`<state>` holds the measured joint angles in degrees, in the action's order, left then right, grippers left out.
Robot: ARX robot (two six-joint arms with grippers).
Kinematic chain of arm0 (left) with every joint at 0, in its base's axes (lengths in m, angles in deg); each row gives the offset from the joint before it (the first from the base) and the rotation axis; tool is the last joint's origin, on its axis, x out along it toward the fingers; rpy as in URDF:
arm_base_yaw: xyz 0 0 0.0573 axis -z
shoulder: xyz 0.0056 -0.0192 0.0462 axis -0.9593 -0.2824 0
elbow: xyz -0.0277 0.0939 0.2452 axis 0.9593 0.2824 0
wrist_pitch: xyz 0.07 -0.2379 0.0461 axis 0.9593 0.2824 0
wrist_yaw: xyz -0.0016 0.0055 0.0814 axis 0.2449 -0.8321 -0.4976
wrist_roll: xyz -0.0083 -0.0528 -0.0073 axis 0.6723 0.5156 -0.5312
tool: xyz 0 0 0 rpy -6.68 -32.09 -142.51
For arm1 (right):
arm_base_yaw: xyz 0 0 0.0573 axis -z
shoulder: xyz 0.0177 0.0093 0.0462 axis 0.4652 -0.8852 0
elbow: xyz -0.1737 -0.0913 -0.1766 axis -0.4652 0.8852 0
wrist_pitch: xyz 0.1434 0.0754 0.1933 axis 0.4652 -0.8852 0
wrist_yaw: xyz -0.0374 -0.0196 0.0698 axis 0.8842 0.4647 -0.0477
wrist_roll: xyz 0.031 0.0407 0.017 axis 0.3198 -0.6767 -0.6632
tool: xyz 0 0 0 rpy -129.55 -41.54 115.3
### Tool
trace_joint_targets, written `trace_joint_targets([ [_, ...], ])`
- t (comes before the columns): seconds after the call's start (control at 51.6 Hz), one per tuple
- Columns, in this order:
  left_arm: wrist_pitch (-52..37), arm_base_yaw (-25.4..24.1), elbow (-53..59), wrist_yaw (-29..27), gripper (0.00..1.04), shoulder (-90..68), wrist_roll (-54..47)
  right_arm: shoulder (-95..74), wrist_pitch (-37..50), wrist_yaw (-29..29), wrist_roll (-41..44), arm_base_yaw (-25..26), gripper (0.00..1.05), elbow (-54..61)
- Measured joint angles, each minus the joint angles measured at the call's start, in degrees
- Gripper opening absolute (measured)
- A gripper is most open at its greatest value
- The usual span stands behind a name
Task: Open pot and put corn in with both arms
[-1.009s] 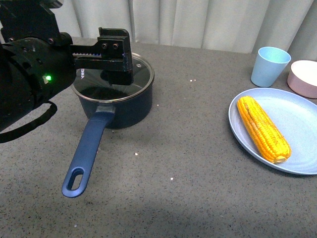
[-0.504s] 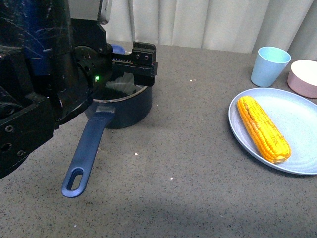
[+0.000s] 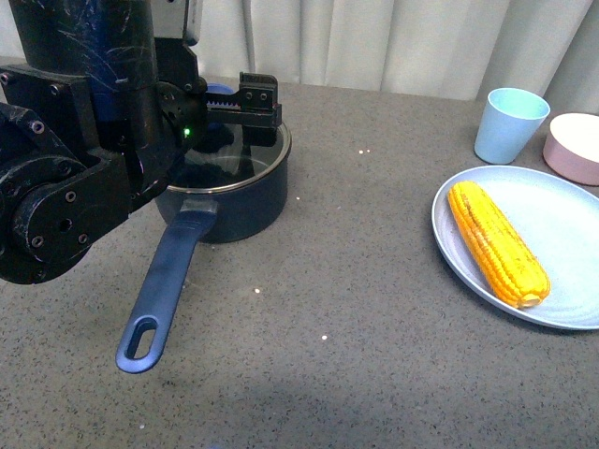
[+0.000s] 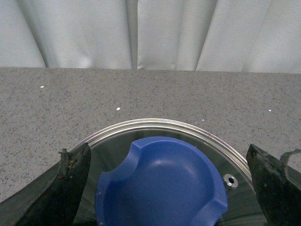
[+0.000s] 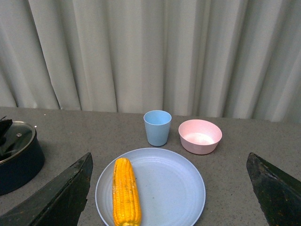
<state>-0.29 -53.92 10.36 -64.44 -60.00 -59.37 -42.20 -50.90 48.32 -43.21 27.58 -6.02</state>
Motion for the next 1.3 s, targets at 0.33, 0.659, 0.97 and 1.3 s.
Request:
trace_joint_targets([
  [0.33, 0.94, -0.94, -1.05, -0.07, 0.98, -1.14, 0.20, 0.00, 0.00, 0.00, 0.00, 0.00, 0.96, -0.02],
  [0.659, 1.16, -1.16, -1.11, 0.11, 0.63, -1.27, -0.02, 0.00, 0.00, 0.00, 0.00, 0.00, 0.96, 0.00],
  [0.97, 5.01, -1.14, -1.33, 0.22, 0.62, 4.98, 1.53, 0.00, 0.00, 0.00, 0.00, 0.00, 0.96, 0.00],
  [1.3, 6.21, -6.14, -4.20, -0.02, 0.62, 9.35, 1.81, 0.00, 0.00, 0.02, 0.00, 0.00, 0.96, 0.00],
])
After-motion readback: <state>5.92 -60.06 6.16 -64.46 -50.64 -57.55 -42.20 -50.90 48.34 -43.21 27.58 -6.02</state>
